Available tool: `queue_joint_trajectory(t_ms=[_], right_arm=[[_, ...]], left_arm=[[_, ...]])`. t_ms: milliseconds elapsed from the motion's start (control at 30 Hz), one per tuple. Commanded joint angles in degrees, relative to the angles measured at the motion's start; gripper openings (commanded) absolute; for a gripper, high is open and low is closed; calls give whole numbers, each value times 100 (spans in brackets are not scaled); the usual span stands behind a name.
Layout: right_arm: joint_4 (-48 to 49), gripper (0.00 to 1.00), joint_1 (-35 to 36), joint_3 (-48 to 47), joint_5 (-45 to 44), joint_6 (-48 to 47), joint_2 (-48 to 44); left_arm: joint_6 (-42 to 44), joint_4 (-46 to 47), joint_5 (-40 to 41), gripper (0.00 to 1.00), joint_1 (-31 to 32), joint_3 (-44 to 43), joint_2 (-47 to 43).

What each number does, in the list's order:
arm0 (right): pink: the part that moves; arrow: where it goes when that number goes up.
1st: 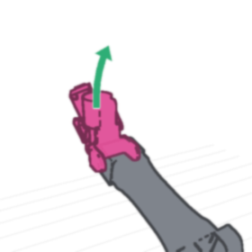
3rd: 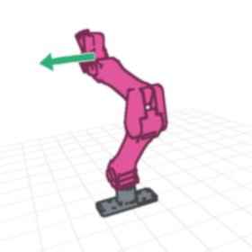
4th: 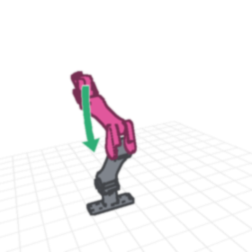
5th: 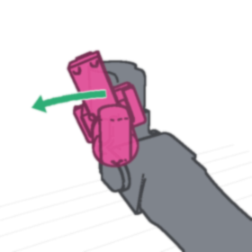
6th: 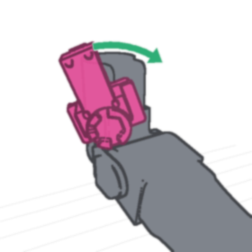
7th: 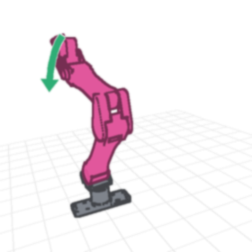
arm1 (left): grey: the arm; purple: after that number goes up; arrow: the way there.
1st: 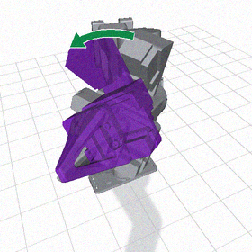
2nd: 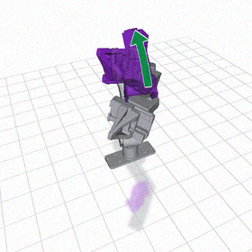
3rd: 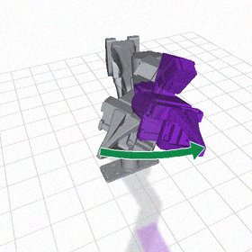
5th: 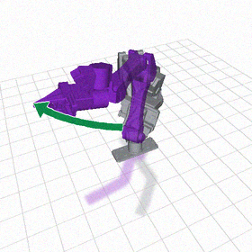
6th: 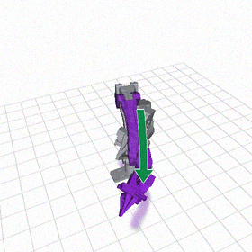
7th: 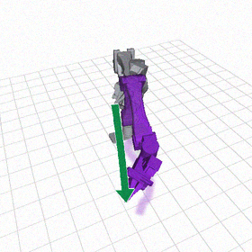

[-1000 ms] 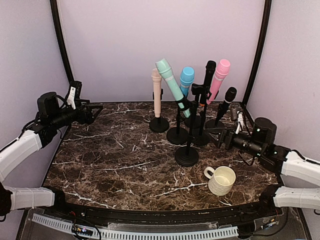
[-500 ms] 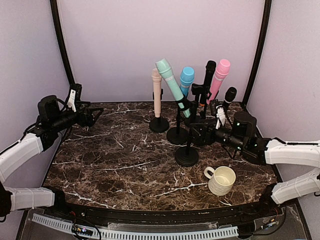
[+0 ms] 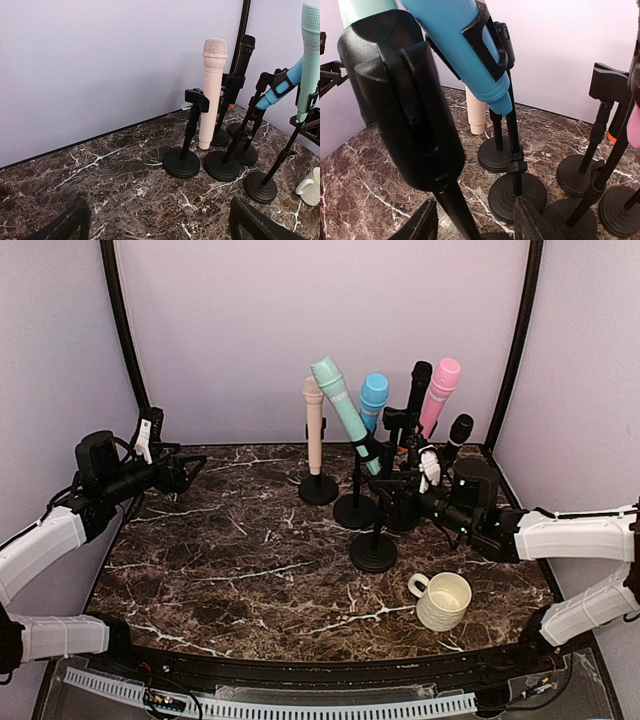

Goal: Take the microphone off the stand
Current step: Move the microphone stand with the microphone to the center of the board.

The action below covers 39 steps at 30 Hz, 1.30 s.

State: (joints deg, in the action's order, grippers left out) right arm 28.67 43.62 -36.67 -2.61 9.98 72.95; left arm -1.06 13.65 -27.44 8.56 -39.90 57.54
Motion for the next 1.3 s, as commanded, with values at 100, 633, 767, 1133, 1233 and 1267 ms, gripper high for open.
queue_joint_trajectory(t_ms=[100,633,767,1133,1233,1267], right_arm=[[341,45,100,-174,-106,-242,99],[325,15,217,-359,7,-590,401],[281,5,233,-363,63,-668,396],[166,0,600,-359,-33,-819,133],[238,0,868,-367,-319,-731,1],[296,0,966,-375,-404,-674,-33]], left_arm=[[35,171,-82,99,6,47,13],[39,50,-306,99,6,-62,206],[44,48,-348,99,6,-83,222],[11,76,-418,99,6,-72,208],[-10,103,-453,99,6,-62,195],[-22,121,-480,99,6,-62,189]])
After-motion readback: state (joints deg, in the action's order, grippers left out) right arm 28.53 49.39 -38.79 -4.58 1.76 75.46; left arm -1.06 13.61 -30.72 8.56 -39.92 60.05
